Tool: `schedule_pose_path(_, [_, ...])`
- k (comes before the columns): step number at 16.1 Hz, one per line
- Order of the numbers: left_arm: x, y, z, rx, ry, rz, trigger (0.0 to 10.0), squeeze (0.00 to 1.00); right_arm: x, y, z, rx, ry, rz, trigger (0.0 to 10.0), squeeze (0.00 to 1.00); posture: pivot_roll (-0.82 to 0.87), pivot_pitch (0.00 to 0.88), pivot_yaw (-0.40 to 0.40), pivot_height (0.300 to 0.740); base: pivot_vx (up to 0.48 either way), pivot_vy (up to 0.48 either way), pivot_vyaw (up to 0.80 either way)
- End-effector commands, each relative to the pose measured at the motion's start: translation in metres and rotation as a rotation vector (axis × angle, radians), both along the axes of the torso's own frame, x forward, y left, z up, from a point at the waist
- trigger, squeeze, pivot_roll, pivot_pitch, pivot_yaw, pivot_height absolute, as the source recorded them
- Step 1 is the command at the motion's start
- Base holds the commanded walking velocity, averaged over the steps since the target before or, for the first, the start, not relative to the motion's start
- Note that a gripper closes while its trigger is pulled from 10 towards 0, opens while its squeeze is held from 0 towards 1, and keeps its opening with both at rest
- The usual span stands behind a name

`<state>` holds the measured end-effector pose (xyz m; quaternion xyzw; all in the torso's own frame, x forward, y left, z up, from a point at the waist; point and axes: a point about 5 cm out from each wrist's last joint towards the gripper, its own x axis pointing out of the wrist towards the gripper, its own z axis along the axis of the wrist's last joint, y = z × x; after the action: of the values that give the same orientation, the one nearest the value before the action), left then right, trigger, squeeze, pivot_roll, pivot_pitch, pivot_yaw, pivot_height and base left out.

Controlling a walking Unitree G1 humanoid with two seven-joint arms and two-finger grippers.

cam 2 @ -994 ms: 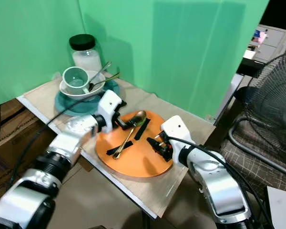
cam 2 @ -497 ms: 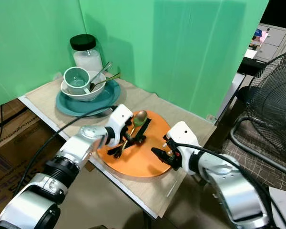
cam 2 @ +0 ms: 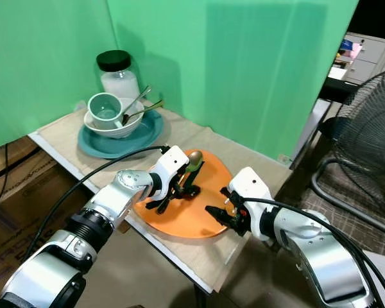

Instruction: Setting the table

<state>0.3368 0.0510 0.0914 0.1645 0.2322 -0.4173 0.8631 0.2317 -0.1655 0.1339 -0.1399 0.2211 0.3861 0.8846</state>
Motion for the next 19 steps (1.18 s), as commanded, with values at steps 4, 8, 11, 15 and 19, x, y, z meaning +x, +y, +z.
schedule_pose_path(4, [0.0,0.028,-0.016,0.113,0.031,0.062,0.0,0.0,-0.003,0.001,0.004,0.014,0.011,0.049,10.0,0.0,-0.13,0.0,0.088,0.74,0.0,0.0,0.0])
schedule_pose_path(8, [0.003,0.037,-0.013,0.123,0.027,0.085,0.0,0.0,-0.003,0.0,0.004,0.009,0.009,0.052,10.0,0.0,-0.13,0.0,0.086,0.74,0.0,0.0,0.0])
schedule_pose_path(11, [0.003,0.039,-0.012,0.122,0.03,0.082,0.0,0.0,-0.003,-0.001,0.005,0.007,0.01,0.058,10.0,0.0,-0.13,0.0,0.085,0.74,0.0,0.0,0.0])
schedule_pose_path(15, [0.003,0.043,-0.009,0.11,0.04,0.079,0.0,0.0,-0.004,-0.001,0.005,0.005,0.019,0.08,10.0,0.0,-0.13,0.0,0.082,0.74,0.0,0.0,0.0])
schedule_pose_path(19, [0.004,0.046,-0.009,0.116,0.042,0.075,0.0,0.0,-0.005,0.001,0.006,0.038,0.032,0.106,10.0,0.0,-0.13,0.0,0.083,0.74,0.0,0.0,0.0])
